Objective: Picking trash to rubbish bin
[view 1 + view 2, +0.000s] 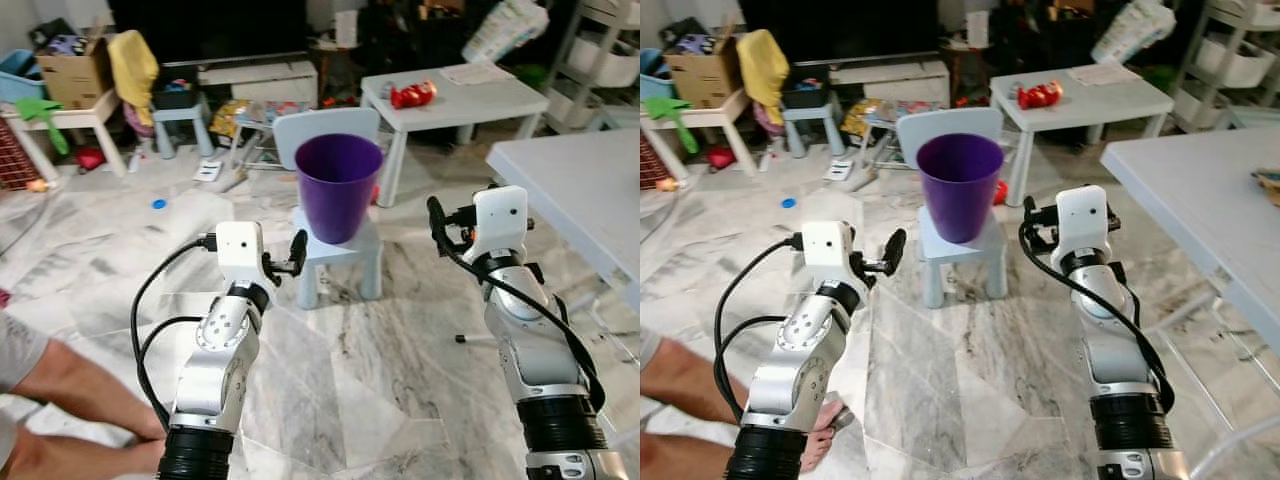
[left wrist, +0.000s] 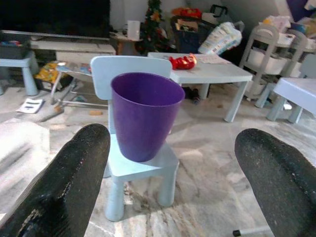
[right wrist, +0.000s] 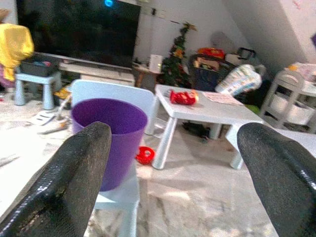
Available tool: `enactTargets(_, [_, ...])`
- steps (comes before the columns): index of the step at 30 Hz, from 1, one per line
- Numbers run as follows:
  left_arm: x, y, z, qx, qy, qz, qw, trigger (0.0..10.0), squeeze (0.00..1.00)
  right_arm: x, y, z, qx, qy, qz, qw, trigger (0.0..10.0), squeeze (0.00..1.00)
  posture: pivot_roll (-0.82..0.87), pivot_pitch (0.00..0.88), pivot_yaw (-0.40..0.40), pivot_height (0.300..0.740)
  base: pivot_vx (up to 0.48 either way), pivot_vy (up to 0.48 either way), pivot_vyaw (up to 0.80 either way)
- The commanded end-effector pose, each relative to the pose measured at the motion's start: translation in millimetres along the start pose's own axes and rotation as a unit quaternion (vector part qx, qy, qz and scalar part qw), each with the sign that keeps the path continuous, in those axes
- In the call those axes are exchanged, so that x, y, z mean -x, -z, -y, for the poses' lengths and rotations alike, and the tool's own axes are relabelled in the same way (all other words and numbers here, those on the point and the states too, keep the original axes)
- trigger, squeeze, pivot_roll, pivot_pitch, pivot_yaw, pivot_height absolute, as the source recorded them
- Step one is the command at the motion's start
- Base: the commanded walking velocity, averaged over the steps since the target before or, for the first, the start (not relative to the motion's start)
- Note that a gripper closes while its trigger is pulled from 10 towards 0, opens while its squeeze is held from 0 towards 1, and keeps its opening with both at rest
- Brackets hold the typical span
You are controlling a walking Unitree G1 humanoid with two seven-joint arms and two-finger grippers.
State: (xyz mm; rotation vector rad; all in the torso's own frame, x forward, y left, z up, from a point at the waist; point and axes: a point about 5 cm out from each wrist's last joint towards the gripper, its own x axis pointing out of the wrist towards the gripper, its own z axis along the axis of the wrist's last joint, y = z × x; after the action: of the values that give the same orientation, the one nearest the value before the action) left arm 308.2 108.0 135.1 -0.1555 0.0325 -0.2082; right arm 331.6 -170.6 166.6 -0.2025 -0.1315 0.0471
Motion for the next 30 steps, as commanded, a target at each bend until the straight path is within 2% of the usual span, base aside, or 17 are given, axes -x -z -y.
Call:
enactTargets(1, [-1.3,-0.5,-0.4,-0.004,-0.004,0.000,1.000,10.0,0.00,-2.1,-1.5,1.4,-0.005,0.006,-0.002,1.000,10.0,0.00,-0.02,0.000,-0.012,0.740,0.000,0.000,-0.80])
enactTargets(19, [-0.2,0.3,3.4,0.008,0.017,0.000,1.000,10.0,0.00,-0.5,-2.1,2.5,0.000,0.007,-0.001,1.000,10.0,0.00,-0.03,0.000,-0.009,0.740,0.000,0.000,-0.80])
enactTargets(23, [-0.3,0.6,3.3,0.009,0.019,-0.001,1.000,10.0,0.00,-0.5,-1.7,2.9,0.001,0.008,-0.001,1.000,10.0,0.00,-0.03,0.000,-0.008,0.740,0.317,0.000,-0.80])
enactTargets(30, [-0.5,1.1,3.7,0.010,0.020,-0.002,1.000,10.0,0.00,-0.8,-1.7,3.2,0.002,0.008,-0.001,1.000,10.0,0.00,-0.03,0.000,-0.008,0.740,0.046,0.000,-0.80])
